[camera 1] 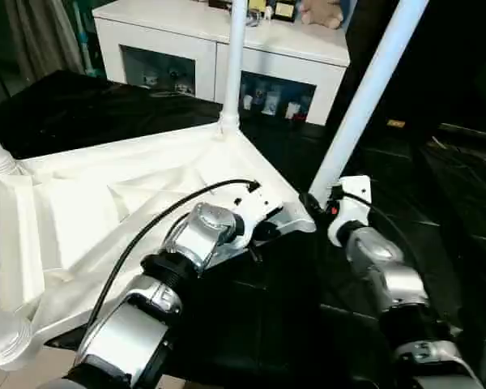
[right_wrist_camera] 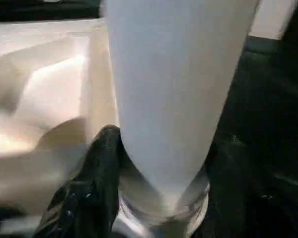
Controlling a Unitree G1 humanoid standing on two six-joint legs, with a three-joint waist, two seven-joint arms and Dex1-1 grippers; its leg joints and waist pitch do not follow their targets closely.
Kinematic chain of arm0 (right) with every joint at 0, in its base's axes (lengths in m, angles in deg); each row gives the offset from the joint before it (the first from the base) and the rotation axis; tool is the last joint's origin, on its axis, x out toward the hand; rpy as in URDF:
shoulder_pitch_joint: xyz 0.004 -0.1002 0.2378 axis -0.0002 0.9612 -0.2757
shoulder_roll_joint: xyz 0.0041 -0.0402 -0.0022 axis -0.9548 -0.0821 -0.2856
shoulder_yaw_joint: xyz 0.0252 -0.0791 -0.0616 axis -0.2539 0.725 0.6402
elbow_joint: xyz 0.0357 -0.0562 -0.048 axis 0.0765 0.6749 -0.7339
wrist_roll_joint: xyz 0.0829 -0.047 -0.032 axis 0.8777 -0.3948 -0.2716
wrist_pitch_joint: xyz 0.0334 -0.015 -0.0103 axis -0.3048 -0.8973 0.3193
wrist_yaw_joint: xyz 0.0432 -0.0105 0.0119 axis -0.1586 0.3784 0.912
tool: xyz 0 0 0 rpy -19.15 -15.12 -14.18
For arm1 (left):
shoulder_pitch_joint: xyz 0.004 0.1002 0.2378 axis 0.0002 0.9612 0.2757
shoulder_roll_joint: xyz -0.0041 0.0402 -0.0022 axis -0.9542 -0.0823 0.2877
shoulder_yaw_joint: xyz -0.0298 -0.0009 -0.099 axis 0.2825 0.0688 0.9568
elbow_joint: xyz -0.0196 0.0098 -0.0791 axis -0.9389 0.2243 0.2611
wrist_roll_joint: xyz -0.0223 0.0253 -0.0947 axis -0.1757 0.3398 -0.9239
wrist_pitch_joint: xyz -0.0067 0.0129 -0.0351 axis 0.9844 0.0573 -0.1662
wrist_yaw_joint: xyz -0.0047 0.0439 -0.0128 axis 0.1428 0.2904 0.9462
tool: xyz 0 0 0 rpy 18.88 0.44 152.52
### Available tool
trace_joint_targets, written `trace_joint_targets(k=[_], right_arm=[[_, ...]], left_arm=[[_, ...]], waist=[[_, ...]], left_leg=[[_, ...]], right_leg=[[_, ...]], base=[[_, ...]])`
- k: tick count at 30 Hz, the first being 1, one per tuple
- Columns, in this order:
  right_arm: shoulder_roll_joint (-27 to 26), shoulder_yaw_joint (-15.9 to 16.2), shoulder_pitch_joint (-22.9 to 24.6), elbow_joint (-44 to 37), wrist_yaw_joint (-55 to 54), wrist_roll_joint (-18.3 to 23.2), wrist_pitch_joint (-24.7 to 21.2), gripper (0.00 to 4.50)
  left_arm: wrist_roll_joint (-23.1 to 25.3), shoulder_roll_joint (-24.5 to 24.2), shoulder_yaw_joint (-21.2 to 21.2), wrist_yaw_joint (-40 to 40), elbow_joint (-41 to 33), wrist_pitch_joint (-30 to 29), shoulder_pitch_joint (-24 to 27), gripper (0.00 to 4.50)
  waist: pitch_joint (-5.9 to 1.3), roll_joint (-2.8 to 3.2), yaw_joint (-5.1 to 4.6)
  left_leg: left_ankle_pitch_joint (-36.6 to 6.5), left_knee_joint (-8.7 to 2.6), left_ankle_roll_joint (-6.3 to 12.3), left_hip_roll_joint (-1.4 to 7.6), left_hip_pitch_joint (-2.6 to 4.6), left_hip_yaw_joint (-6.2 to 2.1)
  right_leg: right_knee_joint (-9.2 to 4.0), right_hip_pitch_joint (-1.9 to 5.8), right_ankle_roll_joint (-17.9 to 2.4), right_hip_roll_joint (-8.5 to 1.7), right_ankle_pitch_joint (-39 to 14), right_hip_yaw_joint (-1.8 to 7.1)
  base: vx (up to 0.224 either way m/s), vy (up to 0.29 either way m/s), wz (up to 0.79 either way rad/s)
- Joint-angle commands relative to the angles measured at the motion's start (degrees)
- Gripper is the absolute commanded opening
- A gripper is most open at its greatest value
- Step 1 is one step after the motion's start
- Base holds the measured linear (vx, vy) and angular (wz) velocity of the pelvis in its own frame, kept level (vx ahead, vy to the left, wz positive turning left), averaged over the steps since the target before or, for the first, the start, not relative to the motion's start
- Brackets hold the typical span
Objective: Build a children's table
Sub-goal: Rotate leg to tighten
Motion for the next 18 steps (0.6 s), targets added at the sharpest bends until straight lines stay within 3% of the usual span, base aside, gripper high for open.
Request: trace_joint_targets(k=[1,4,8,14,18], right_arm=[[1.8,3.1,2.7,-1.7,9.8,2.2,-3.1,2.84],[5.6,4.7,4.3,-4.6,16.1,2.4,-2.6,3.2],[12.0,7.3,7.4,-8.8,25.6,2.0,-0.7,3.2],[15.0,9.6,9.6,-11.9,32.1,1.0,0.7,3.2],[14.5,9.8,9.4,-11.8,32.2,1.4,0.5,3.2]], left_arm=[[0.6,-2.2,-2.2,-5.2,0.0,3.2,1.6,0.0],[-0.1,-4.4,-3.6,-11.4,-2.3,5.9,2.8,0.0],[-2.8,-9.7,-6.8,-25.9,-9.3,10.1,5.9,0.0],[-4.2,-12.3,-7.0,-30.4,-12.7,9.3,6.6,0.0],[-4.3,-12.3,-6.5,-30.2,-12.6,9.6,6.5,0.0]], waist=[[-2.05,-0.04,0.29],[-2.2,-0.13,0.32],[-2.22,0.07,0.46],[-2.16,-0.01,0.72],[-2.09,-0.15,0.78]], left_leg=[[-14.7,-4.77,2.54,1.32,-0.59,-0.29],[-12.5,-4.6,3.46,1.44,-0.7,-0.16],[-10.7,-4.53,4.33,1.75,-0.49,-0.04],[-8.5,-4.35,4.6,1.87,-0.15,0.25],[-9.8,-4.47,3.74,1.82,-0.24,0.18]], right_leg=[[-5.11,2.38,-8.4,-2.55,-15.5,1.82],[-4.68,2.52,-9.9,-2.61,-12.3,1.82],[-4.22,2.53,-11.8,-2.61,-8.7,1.83],[-3.44,2.55,-14.6,-2.46,-2.6,1.84],[-3.73,2.69,-13.9,-2.69,-6.0,1.85]], base=[[0.0,0.0,0.0],[0.0,0.0,0.0],[0.0,0.0,0.0],[0.0,0.0,0.0],[0.0,0.0,0.0]])
